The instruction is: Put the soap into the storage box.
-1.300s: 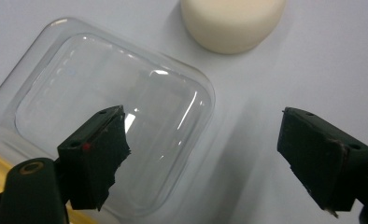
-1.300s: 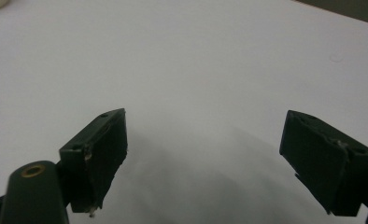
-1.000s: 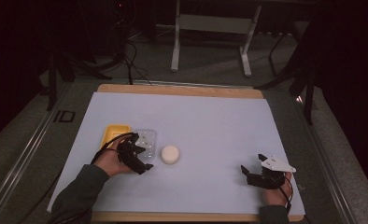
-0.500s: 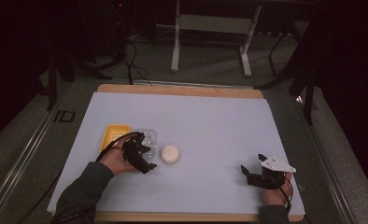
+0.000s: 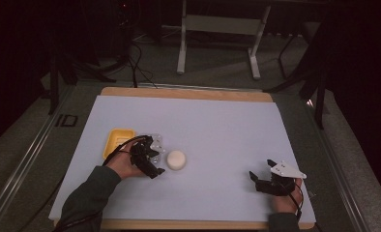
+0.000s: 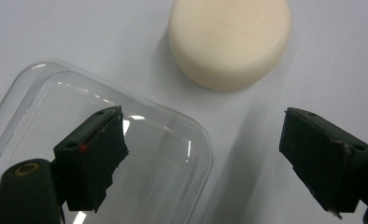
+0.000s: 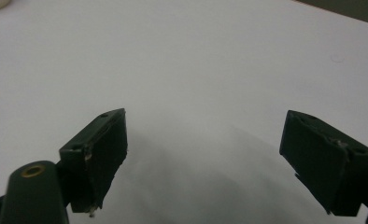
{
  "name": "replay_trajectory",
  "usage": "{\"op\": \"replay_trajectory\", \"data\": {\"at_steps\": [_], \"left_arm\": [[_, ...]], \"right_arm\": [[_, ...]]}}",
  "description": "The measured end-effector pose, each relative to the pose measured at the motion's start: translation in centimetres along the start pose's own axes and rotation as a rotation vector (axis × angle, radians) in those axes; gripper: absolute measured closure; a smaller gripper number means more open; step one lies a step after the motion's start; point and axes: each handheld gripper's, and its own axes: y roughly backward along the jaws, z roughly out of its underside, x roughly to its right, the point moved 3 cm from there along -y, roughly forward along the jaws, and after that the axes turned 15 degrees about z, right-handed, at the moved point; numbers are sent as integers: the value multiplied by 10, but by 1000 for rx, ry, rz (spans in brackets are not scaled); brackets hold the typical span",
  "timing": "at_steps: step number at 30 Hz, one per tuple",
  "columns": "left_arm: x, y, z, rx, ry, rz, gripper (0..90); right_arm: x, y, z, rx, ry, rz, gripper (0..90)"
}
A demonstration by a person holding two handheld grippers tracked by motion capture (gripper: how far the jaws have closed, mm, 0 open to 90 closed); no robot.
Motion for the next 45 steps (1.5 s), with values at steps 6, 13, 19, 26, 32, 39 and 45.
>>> {"op": "replay_trajectory", "data": {"at_steps": [6,13,19,26,32,39,45], "left_arm": [[-1,-3,-5,-7,-2,-3,144],[-2,-6,-10,-15,-6,1,133],[-3,-8,-14,-13,-7,7,127],[-4,-12,-19,-20,-7,18,122],[-4,-18,-23,-27,-11,33,121],[-5,-26,-27,-38,-8,53,121],[-7,-30,-30,-42,-4,63,100]], "right_arm": [[0,0,0,0,1,0,150],[0,0,0,-1,1,0,150],[0,0,0,0,0,0,150],[0,0,0,-1,1,-1,150],[0,0,0,-1,0,-1,150],[0,0,0,-1,0,-2,150],[0,0,0,-2,0,-2,150]]}}
